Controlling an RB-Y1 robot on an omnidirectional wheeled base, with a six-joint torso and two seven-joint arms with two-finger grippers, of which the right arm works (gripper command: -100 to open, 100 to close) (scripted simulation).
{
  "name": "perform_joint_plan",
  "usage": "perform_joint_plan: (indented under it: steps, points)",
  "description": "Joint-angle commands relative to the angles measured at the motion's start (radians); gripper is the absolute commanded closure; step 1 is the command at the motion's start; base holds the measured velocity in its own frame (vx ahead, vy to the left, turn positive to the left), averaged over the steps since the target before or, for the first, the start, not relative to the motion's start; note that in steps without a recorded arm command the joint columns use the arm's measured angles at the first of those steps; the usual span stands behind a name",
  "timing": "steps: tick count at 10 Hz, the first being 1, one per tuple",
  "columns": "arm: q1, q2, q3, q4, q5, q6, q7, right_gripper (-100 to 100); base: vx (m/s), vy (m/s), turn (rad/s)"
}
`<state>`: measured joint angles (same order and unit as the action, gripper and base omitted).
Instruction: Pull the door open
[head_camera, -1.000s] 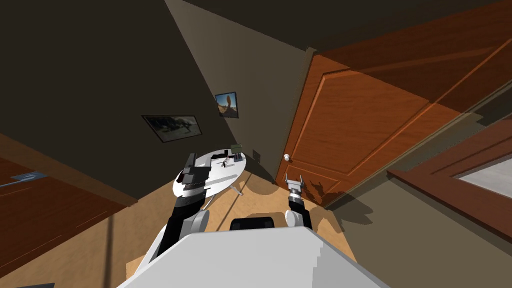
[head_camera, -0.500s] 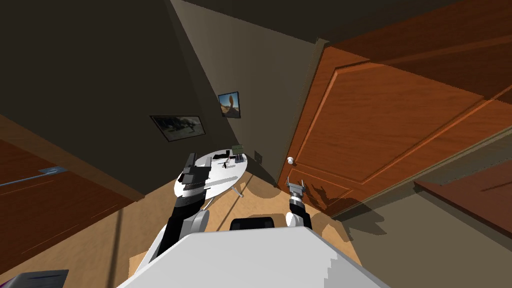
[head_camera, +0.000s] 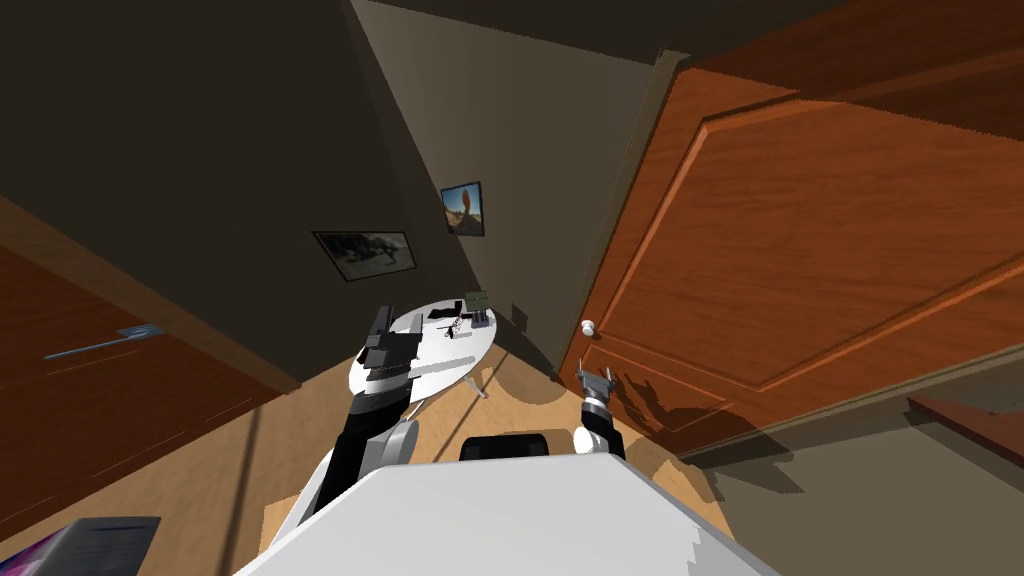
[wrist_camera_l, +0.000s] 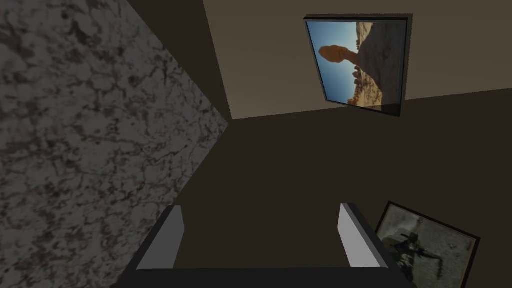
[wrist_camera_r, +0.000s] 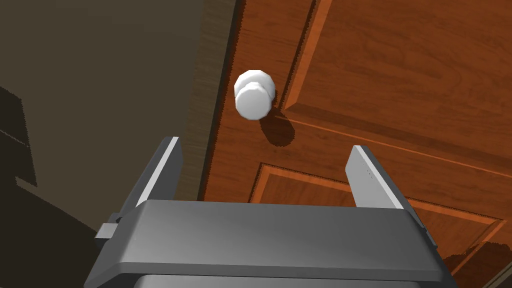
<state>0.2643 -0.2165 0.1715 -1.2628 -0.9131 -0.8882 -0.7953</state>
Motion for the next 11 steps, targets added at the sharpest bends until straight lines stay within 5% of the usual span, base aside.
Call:
perform_joint_plan:
  steps: [1,11]
  points:
    - [0.002,-0.004,0.006,0.019,-0.030,-0.012,-0.025,-100,0.085,-0.035,0.085]
    - [-0.040,-0.036,0.043,0.228,-0.221,-0.101,-0.206,-100,0.108,-0.069,0.101]
